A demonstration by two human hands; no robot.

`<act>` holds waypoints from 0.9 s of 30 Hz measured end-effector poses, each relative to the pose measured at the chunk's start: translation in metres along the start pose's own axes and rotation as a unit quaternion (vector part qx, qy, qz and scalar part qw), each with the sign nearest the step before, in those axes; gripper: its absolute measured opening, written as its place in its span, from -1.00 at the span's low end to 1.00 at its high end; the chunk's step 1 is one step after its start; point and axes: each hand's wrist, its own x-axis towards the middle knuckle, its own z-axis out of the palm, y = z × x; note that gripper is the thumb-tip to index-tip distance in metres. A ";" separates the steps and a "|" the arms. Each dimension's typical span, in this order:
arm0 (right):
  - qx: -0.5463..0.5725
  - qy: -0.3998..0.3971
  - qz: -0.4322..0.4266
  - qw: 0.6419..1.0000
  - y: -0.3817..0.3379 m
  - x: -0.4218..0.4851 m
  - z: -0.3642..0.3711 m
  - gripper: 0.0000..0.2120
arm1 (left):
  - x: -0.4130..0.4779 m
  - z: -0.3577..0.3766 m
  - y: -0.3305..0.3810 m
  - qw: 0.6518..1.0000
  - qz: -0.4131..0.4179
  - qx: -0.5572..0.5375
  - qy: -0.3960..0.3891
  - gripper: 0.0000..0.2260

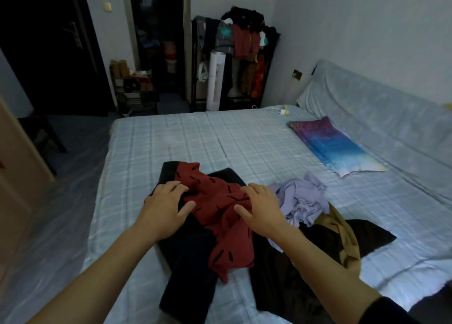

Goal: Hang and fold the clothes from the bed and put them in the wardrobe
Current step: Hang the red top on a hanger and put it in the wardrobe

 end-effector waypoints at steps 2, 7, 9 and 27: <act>0.008 -0.002 -0.005 1.000 0.004 0.011 0.002 -0.17 | 0.011 0.001 0.004 1.000 0.003 0.009 -0.003 -0.55; 0.050 0.004 0.004 0.999 0.034 0.048 0.010 -0.21 | 0.048 0.013 0.011 1.000 0.002 0.026 -0.016 -0.55; 0.061 0.001 0.010 0.998 0.048 0.062 0.014 -0.21 | 0.064 0.022 0.013 0.999 0.003 0.030 -0.032 -0.56; 0.116 -0.039 0.158 0.980 0.176 0.210 0.148 -0.52 | 0.277 0.178 -0.013 0.978 0.039 0.032 -0.202 -0.55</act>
